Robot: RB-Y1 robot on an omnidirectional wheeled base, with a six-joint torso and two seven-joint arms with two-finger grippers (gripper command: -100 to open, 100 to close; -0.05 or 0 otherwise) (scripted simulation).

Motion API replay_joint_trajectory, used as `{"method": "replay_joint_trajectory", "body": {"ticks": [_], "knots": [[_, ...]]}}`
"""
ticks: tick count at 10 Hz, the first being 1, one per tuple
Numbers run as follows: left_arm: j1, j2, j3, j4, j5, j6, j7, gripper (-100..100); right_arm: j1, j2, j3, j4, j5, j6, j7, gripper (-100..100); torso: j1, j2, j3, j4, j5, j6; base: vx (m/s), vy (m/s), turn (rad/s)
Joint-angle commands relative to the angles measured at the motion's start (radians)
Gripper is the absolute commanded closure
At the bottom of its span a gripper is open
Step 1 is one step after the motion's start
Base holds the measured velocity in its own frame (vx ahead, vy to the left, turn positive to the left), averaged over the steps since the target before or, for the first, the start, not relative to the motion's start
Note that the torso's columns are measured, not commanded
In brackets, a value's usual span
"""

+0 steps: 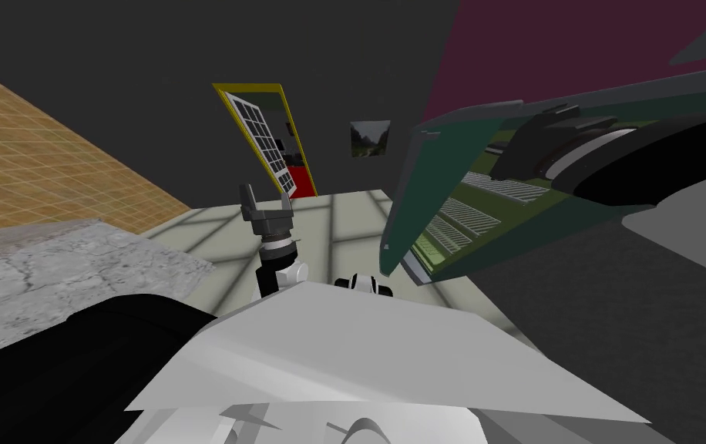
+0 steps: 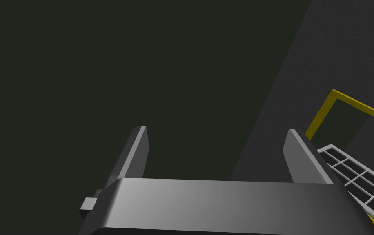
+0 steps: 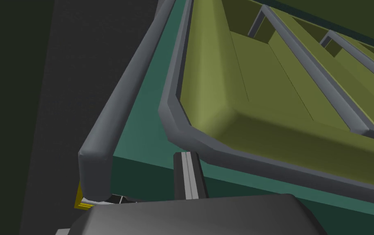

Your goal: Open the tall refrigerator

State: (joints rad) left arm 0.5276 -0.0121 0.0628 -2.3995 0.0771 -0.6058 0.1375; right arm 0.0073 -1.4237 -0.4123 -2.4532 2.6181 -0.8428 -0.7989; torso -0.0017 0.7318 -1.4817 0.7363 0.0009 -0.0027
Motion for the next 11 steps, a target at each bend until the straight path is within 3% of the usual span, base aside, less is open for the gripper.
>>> {"method": "replay_joint_trajectory", "body": {"ticks": [1,3,11], "knots": [[0.000,0.000,0.000,0.000,0.000,0.000,0.000,0,-0.008,0.022,-0.011,0.027,-0.001,-0.001,-0.005,-100,-0.008,0.004,0.003,0.001,-0.003,0.002,0.044,0.153,-0.042],[0.000,0.000,0.000,0.000,0.000,0.000,0.000,0,-0.015,0.042,-0.020,0.052,-0.005,0.001,-0.008,-100,0.004,0.005,0.005,0.001,0.000,0.002,0.068,0.217,-0.046],[0.000,0.000,0.000,0.000,0.000,0.000,0.000,0,-0.048,0.143,-0.068,0.176,-0.020,0.007,-0.022,-100,0.001,0.009,0.007,0.003,-0.001,0.003,0.051,0.203,-0.038]]}}
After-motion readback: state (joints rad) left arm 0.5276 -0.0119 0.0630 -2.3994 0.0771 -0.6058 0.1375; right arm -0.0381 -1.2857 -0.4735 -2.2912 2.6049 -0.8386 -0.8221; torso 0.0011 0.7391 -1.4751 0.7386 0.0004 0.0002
